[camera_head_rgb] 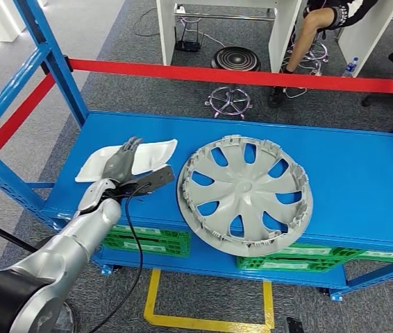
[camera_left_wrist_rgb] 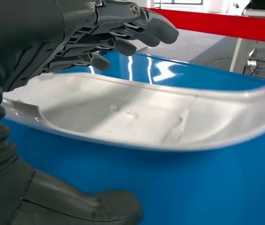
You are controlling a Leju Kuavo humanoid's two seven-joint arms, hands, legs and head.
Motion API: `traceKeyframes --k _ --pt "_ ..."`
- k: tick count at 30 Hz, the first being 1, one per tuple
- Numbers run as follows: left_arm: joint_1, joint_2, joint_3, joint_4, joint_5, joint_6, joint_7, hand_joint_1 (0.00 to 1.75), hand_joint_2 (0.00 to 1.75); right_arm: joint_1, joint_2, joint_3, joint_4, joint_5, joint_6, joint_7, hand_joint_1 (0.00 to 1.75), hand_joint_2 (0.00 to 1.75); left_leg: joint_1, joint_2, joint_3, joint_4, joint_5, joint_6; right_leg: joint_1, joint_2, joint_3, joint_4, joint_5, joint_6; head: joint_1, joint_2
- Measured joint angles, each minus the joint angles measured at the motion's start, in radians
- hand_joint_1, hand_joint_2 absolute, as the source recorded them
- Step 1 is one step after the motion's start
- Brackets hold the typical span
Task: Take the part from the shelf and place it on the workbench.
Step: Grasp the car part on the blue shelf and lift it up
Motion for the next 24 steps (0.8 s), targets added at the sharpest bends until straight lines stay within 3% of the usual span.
traceKeyframes --k 24 --pt "0.006 0.019 0.002 0.018 -0.02 0.003 0.024 0.05 1.75 0.0 0.0 -0.003 0.0 0.0 0.0 0.0 0.0 0.0 0.0 0.0 0.0 0.0 0.0 0.0 0.0 0.0 0.0 0.0 0.0 0.0 0.0 0.0"
